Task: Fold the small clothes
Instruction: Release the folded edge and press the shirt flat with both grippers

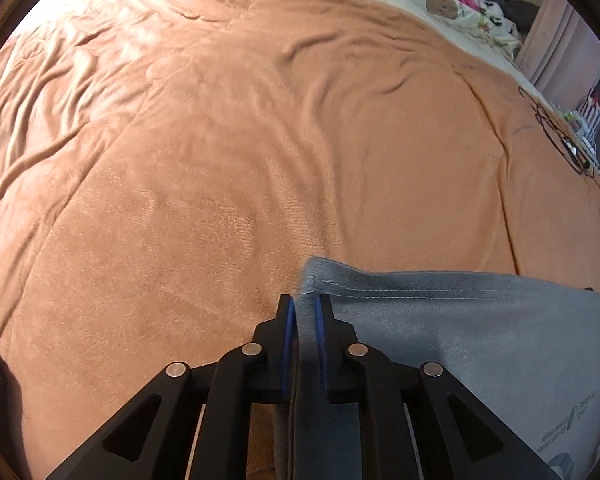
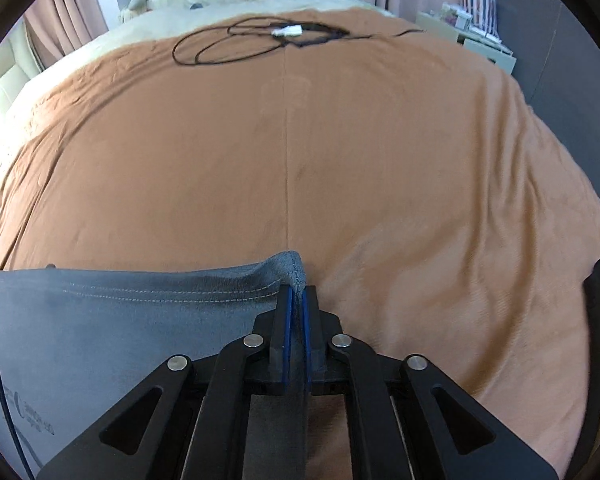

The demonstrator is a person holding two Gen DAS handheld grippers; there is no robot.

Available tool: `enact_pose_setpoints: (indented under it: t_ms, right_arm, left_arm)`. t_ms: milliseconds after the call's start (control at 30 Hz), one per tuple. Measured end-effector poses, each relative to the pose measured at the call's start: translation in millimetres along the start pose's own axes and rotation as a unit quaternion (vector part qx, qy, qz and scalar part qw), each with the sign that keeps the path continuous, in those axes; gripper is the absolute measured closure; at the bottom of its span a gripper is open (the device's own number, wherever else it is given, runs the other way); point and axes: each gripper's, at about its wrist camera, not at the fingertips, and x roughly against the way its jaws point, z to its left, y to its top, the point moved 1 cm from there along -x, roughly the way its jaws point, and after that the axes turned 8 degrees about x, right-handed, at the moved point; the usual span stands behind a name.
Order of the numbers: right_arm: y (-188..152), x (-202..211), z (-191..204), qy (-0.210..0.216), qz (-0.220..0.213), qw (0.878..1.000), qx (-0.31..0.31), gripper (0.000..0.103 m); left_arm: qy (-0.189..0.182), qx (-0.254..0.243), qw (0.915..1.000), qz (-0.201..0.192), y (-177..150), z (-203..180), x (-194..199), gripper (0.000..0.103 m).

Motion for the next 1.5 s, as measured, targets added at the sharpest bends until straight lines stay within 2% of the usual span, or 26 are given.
enact_pose_setpoints:
  t_ms: [67,167,200,233,333,533,667,933,1233,1500]
  right_arm:
    - [2,2,-1,-0.001,0.001,1.000,0.002,0.097]
    - [2,15,-5,0.004,-0.007,1.000,-0.002,0.067]
    - [-1,22,-6,0.007,-0.016,1.000,-0.004,0.054]
    - [-3,27,-8,0.009,-0.021,1.000,-0.005,0.047]
    - [-12,44,-9,0.035,-0.023,0.999,0.000,0.047]
    - [-46,75,-15,0.058,-0.021,0.998,0.014,0.047]
    - [-71,94,-26,0.064,-0.022,0.998,0.015,0.047]
    - [-128,135,-23,0.074,-0.015,0.997,0.019,0.047]
    - [-175,159,-17,0.064,-0.004,0.997,0.035,0.047]
    - [-211,166,-14,0.042,0.010,0.998,0.043,0.047]
  left_arm:
    - [0.002,0.006,1.0000,0.000,-1,4,9,0.078]
    - [-0.002,0.000,1.0000,-0.008,-5,11,25,0.067]
    - [-0.004,-0.001,1.0000,-0.007,-7,10,29,0.063]
    - [-0.008,-0.002,0.9999,-0.007,-11,13,37,0.061]
    - [-0.020,0.000,0.9998,-0.010,-22,21,57,0.060]
    - [-0.035,-0.011,0.9993,-0.003,-56,24,84,0.060]
    - [-0.044,-0.019,0.9989,0.003,-85,26,100,0.060]
    - [-0.046,-0.030,0.9984,0.011,-140,33,121,0.060]
    - [-0.033,-0.041,0.9983,0.026,-191,45,130,0.060]
    - [0.002,-0.040,0.9987,0.032,-226,61,130,0.060]
